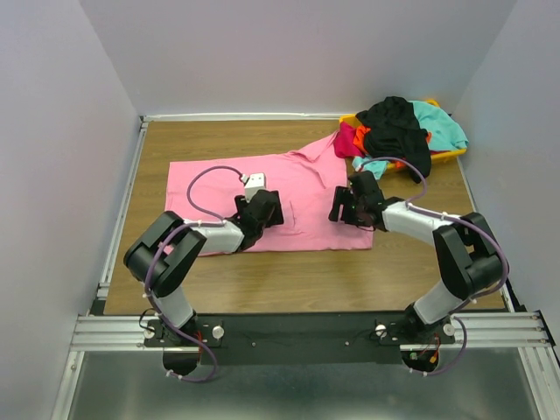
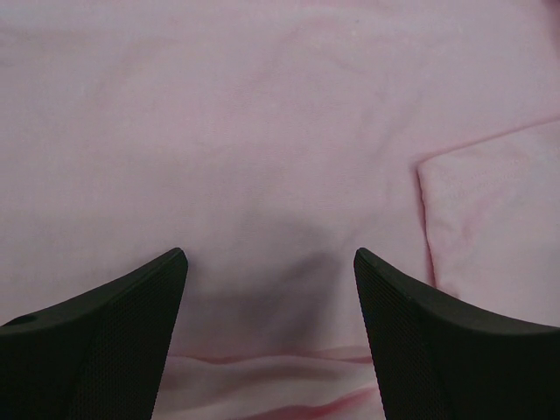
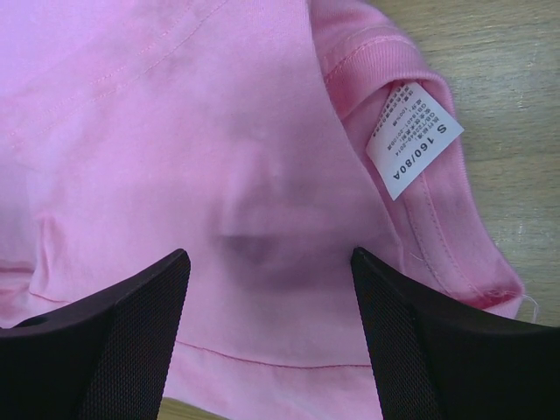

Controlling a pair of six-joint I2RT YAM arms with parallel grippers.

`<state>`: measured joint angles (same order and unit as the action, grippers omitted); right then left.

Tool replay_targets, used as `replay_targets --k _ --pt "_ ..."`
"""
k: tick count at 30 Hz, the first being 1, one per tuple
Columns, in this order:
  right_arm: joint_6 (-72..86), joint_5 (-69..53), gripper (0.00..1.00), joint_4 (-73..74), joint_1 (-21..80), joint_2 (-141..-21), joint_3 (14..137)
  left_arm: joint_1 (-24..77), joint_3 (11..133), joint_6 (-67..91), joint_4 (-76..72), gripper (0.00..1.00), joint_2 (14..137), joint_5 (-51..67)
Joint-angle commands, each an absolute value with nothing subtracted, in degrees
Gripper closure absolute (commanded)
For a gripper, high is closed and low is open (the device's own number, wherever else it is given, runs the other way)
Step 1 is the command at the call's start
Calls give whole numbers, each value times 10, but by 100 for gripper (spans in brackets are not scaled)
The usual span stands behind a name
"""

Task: Fold and stack the t-shirts
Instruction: Fold the tshirt

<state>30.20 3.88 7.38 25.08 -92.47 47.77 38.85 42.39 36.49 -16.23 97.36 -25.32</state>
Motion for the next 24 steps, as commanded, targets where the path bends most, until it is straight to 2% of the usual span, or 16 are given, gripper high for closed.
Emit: replay_targets --k 1,11,24 --pt "320 62 18 119 254 -933 436 387 382 388 -168 14 980 -272" --pt "345 54 18 152 258 -859 366 401 283 442 -183 14 904 -245" --pt "374 45 18 173 297 -795 329 437 249 480 -149 14 819 -252"
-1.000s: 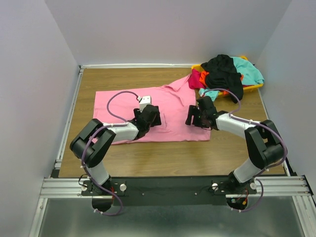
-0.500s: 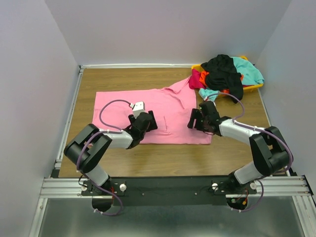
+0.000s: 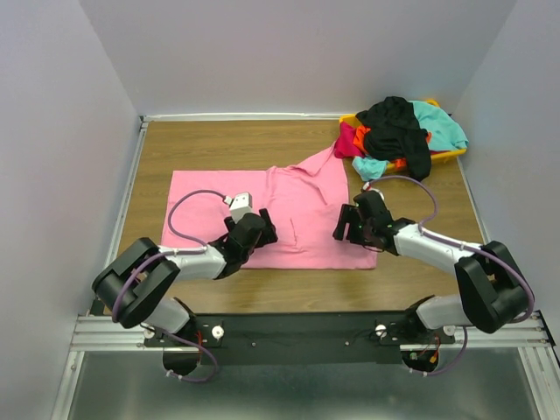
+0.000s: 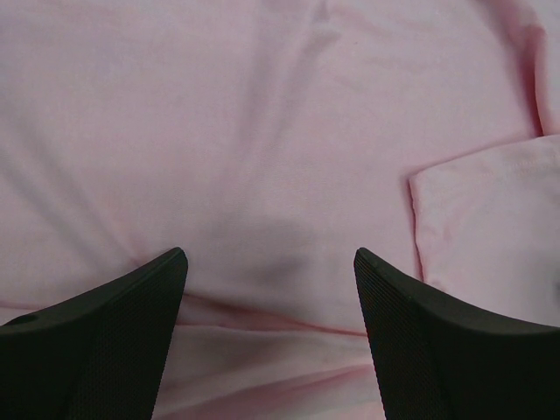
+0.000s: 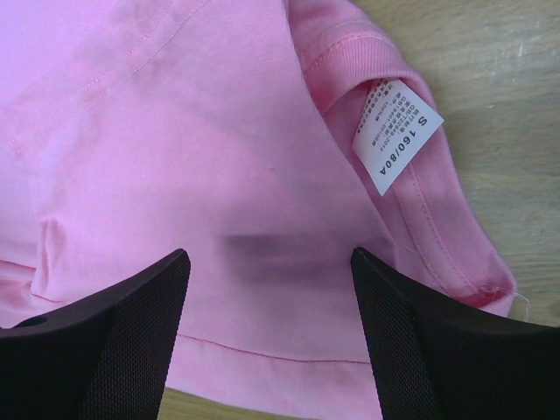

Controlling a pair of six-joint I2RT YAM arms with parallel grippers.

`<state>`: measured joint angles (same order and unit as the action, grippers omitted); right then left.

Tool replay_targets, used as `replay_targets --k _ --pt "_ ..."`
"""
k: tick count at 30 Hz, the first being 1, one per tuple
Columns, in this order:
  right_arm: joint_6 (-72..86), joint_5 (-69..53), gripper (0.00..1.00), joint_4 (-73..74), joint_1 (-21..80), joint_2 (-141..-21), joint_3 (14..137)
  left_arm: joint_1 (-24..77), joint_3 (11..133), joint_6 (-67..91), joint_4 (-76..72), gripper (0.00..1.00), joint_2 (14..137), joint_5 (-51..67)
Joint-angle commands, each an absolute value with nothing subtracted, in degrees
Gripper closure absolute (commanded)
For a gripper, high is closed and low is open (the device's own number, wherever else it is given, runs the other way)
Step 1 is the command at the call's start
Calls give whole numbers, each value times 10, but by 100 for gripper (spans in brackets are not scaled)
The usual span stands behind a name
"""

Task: Fold and stack the t-shirts
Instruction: Fold the tshirt

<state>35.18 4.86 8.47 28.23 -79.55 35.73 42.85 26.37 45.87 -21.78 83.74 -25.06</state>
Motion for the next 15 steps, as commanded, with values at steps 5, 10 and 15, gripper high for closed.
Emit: replay_targets --k 5,10,15 --pt "360 62 18 181 298 -793 372 435 271 433 -149 14 779 -257" --pt "351 61 18 185 299 -802 428 414 327 402 -114 11 757 -281" --pt "332 65 18 184 301 -816 487 310 304 374 -148 11 752 -252"
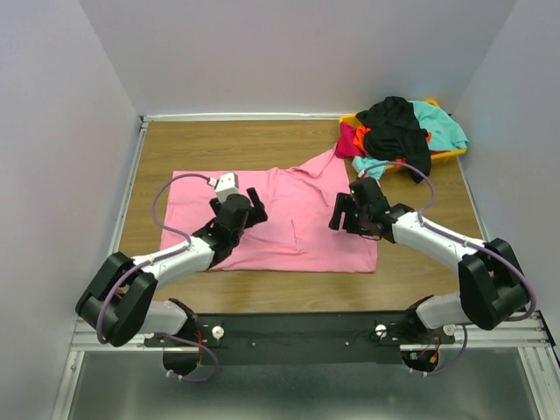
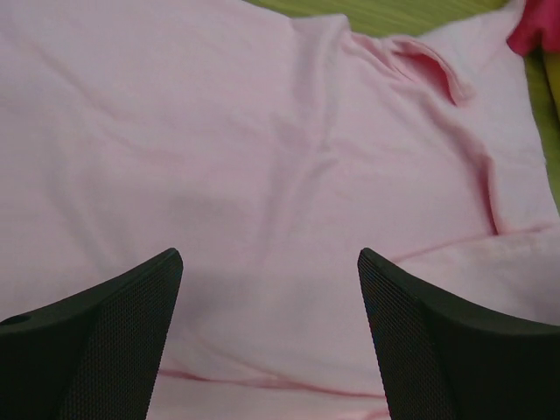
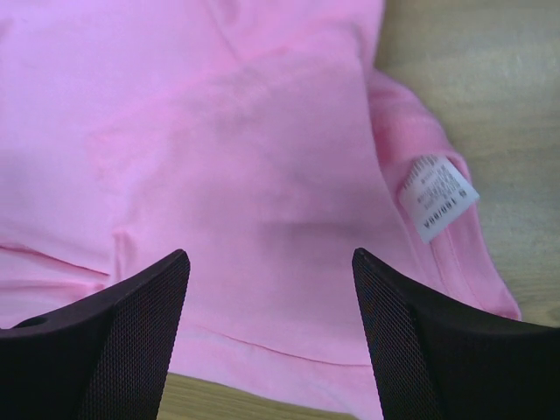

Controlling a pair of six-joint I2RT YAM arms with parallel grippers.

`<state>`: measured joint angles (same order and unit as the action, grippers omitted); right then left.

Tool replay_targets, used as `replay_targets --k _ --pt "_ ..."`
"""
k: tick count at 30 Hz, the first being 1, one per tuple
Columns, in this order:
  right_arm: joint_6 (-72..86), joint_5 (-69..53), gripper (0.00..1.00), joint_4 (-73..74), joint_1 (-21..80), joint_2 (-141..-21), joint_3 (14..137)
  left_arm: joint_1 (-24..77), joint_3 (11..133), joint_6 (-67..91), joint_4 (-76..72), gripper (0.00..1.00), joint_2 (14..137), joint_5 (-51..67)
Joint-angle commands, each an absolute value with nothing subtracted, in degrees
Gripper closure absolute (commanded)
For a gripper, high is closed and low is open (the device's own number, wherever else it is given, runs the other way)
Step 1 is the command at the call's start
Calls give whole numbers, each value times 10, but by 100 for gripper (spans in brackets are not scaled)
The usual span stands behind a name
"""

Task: Fold and stack the t-shirts
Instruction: Fold the tshirt

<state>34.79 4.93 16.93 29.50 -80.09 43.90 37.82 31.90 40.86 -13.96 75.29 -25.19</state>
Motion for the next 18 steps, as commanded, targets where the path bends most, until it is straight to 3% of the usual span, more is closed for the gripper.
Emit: replay_targets --k 1,5,18 --pt "325 62 18 182 301 -824 496 295 300 369 -155 11 756 -246" --pt "313 33 18 158 301 -869 530 247 277 362 -196 11 774 -196" --pt "308 25 17 114 303 -985 524 251 300 417 -156 16 800 -239"
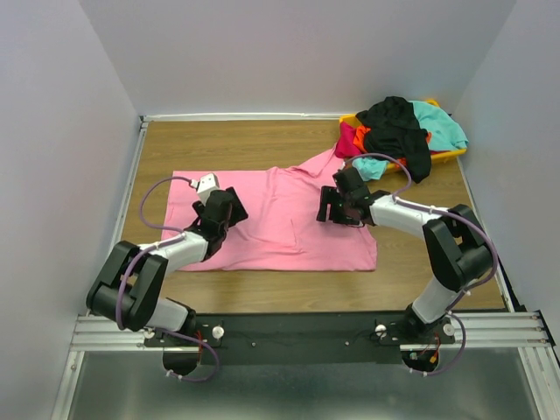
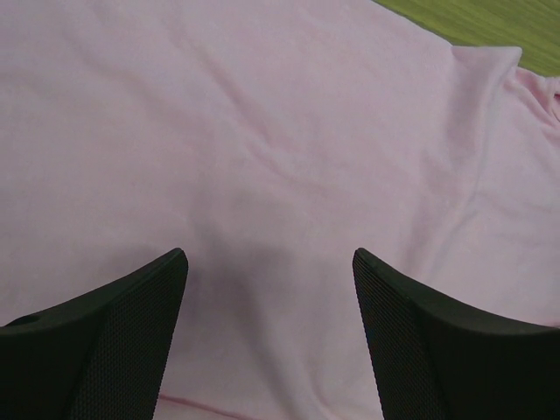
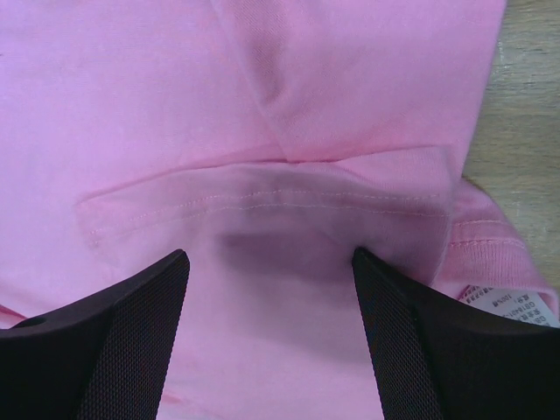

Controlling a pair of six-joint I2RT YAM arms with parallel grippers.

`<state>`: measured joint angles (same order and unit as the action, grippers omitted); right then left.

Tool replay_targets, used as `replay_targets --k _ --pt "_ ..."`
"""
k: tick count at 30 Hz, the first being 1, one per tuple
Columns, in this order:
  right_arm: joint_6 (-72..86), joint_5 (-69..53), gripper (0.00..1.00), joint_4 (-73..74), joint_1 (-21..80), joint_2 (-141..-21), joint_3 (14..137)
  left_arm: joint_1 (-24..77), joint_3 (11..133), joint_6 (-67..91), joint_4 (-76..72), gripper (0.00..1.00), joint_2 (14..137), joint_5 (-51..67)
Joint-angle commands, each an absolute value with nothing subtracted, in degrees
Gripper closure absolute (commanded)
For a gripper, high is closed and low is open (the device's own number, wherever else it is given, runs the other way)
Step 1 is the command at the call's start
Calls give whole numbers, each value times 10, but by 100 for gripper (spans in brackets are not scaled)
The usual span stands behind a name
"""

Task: Fold and stack the t-shirts
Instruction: Fold the tshirt

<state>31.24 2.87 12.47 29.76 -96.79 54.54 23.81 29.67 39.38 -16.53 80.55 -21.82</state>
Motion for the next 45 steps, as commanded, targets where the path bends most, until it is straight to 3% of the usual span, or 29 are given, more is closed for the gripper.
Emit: replay_targets --k 1,20,29,45 --pt "308 25 17 113 303 -986 520 257 298 423 -155 16 798 -246" --pt "302 9 17 112 302 -965 485 445 278 657 -25 17 772 -404" --pt "304 19 17 112 303 -962 475 466 290 680 -62 16 838 -382" --pt "321 33 16 122 303 -919 424 527 256 768 -27 16 846 -380"
